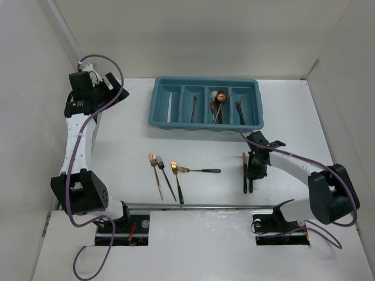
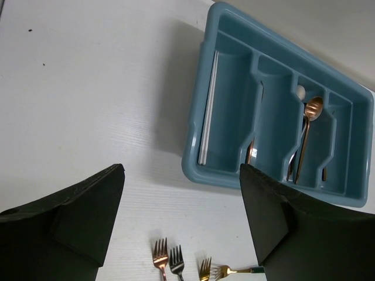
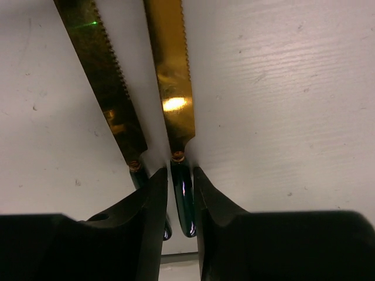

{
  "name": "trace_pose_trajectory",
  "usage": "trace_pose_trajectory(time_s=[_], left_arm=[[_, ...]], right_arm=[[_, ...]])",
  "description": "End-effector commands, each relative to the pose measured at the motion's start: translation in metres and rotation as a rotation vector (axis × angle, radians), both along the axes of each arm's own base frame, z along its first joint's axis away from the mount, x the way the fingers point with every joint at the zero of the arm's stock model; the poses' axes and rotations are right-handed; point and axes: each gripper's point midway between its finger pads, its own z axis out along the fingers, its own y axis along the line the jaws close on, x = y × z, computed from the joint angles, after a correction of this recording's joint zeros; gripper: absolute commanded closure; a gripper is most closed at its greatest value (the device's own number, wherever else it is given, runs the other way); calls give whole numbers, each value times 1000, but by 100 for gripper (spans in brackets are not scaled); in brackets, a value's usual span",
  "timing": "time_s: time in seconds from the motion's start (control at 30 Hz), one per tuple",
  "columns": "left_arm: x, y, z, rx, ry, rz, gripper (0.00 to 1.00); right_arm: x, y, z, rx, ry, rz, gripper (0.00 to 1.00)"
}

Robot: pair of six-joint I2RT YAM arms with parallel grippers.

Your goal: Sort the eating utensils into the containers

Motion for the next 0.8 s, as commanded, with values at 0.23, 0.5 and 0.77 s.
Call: trace_pose_trajectory(time_s=[0.23, 0.5, 0.77], left_arm=[[-4, -3, 26, -4, -72, -10, 23], [-6, -3, 26, -4, -72, -10, 23], [-4, -3, 22, -5, -63, -10, 23]], right_arm=[[21, 14, -3, -1, 49, 88, 79], [30, 19, 8, -3, -27, 105, 100], [64, 58, 166, -26, -491, 97, 100]])
